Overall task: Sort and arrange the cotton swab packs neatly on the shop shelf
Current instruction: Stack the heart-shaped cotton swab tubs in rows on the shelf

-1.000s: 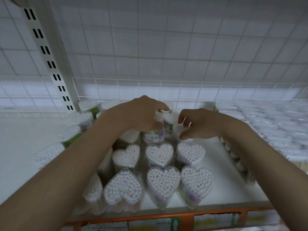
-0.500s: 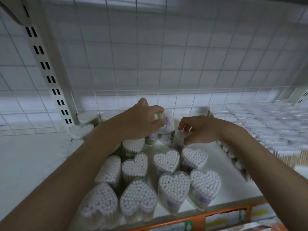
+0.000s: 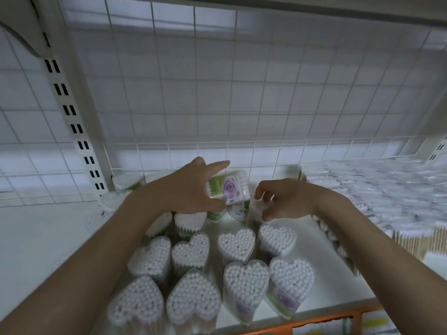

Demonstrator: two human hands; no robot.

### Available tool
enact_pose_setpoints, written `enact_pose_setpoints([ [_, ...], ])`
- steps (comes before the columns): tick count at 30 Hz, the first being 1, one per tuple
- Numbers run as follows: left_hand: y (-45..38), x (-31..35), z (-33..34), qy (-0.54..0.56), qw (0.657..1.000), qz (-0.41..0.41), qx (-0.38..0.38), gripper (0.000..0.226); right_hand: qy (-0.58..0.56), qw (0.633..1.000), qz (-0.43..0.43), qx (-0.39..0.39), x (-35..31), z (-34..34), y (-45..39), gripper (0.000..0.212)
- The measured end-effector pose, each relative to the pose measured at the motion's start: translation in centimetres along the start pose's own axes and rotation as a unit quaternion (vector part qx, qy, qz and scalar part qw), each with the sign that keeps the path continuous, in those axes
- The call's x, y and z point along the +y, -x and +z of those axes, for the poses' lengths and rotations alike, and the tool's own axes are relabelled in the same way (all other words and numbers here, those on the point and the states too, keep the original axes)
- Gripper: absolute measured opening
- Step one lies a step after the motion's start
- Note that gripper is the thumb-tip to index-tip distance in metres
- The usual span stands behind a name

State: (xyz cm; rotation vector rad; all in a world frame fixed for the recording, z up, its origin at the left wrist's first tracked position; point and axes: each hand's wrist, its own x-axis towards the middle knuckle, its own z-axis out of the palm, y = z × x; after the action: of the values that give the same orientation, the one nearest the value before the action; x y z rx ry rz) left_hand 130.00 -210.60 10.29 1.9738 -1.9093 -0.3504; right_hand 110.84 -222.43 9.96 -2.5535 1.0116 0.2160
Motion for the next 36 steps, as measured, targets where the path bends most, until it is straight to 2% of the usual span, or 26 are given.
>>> enact_pose_setpoints([
  [3,-0.3,0.2,0.1,0.008,1.0,0.011,0.013,0.059,-0.008,1.0,-0.005,0.003,0.1,0.1,0.1,0.042],
  [6,-0.2,0.6,0.6,0.06,0.997,0.017,0.046,0.05,-0.008,1.0,-0.012,0.005,0.2,0.3,0.0,0.04],
  [10,0.0,1.1,1.2,0.124,0.99,0.006,0.068,0.057,0.004,1.0,-0.024,0.007,0.3,0.3,-0.2,0.046],
  [14,0.2,1.7,1.8,0.129,0.989,0.031,0.06,0.081,0.017,0.999,-0.031,0.007,0.4,0.3,-0.5,0.047],
  [16,0.2,1.9,2.0,0.113,0.991,0.031,0.067,0.074,0.021,0.999,-0.032,0.005,0.5,0.4,-0.6,0.05],
  [20,0.0,2.2,2.4,0.151,0.986,0.025,0.072,0.057,0.025,0.999,-0.038,0.007,0.6,0.4,-0.8,0.052],
  [25,-0.3,2.8,3.4,0.099,0.993,0.019,0.066,0.053,0.019,0.999,-0.041,0.011,0.8,0.4,-0.6,0.053],
  [27,-0.2,3.0,3.6,0.108,0.992,0.026,0.056,0.061,0.02,0.999,-0.045,0.013,0.8,0.5,-0.6,0.052],
  [29,-0.3,3.1,3.7,0.071,0.996,0.028,0.045,0.073,0.02,0.999,-0.048,0.014,0.8,0.6,-0.6,0.052],
  [32,-0.7,3.0,4.0,-0.033,0.998,0.023,0.043,0.063,0.023,0.998,-0.05,0.017,0.8,0.6,-0.6,0.053],
  [36,-0.8,2.7,4.4,-0.041,0.998,0.029,0.046,0.057,0.03,0.998,-0.055,0.022,0.8,0.6,-0.4,0.055],
])
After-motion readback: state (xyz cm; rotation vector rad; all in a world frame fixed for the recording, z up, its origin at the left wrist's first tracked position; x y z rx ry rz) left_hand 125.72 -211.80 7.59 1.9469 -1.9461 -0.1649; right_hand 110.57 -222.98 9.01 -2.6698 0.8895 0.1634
